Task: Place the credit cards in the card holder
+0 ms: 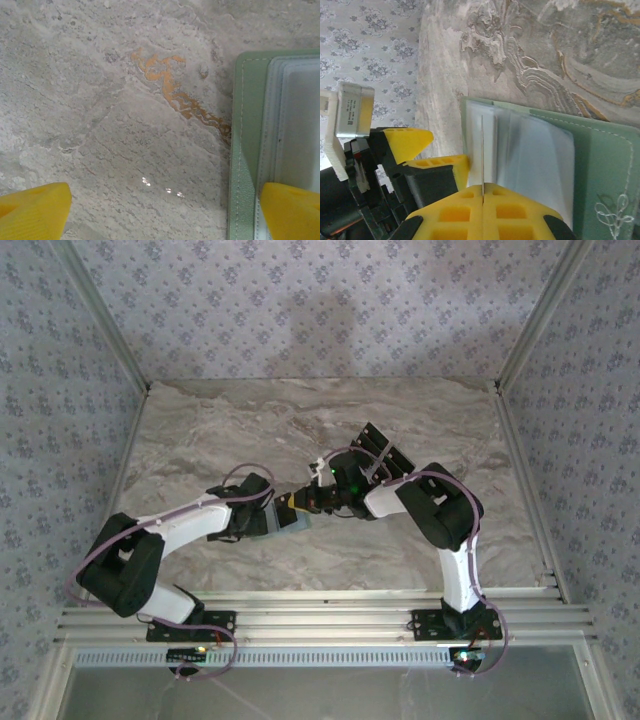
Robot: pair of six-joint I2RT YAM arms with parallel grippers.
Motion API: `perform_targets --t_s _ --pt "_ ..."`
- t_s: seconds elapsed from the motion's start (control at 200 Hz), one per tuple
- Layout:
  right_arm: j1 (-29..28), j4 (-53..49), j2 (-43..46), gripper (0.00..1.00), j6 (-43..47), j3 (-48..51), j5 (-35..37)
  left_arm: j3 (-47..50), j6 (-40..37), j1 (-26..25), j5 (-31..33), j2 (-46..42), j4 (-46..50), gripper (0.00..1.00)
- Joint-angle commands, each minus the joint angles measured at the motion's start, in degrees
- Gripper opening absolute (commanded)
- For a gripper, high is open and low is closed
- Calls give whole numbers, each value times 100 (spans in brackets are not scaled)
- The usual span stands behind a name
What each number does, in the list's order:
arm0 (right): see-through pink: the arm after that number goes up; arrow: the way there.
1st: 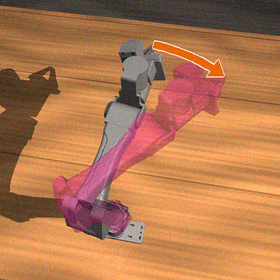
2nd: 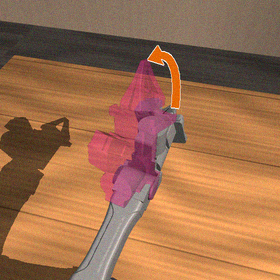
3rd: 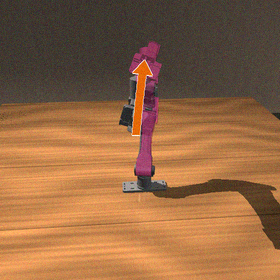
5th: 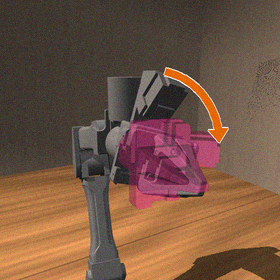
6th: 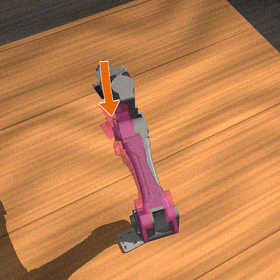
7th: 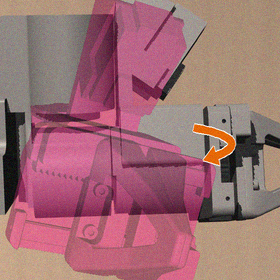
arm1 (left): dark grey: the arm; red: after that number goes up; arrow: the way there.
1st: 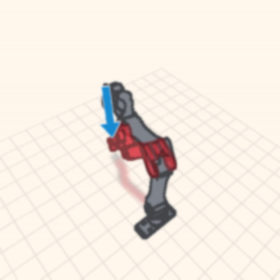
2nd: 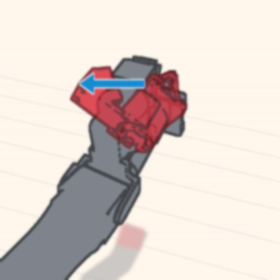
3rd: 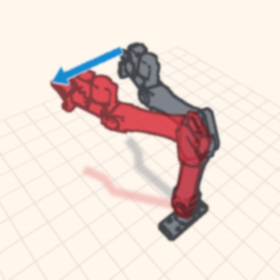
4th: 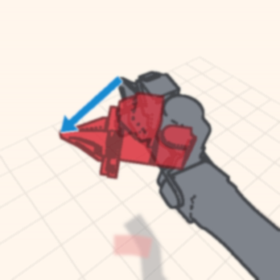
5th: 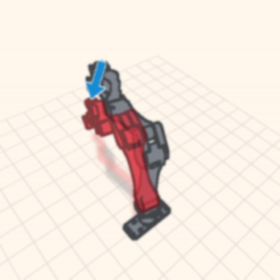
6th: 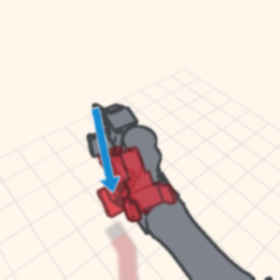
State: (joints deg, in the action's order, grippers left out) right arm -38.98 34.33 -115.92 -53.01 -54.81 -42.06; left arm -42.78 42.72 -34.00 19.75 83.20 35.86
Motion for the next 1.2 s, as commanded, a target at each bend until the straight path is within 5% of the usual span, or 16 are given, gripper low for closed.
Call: perform_targets --t_s 0.0,1.194 --pt "-1 -112 -130 0 129 -171 -99 108 89 25 81 54 69 97" --pt "-190 209 -502 0 -152 -182 -9 148 91 30 49 84 25 97"
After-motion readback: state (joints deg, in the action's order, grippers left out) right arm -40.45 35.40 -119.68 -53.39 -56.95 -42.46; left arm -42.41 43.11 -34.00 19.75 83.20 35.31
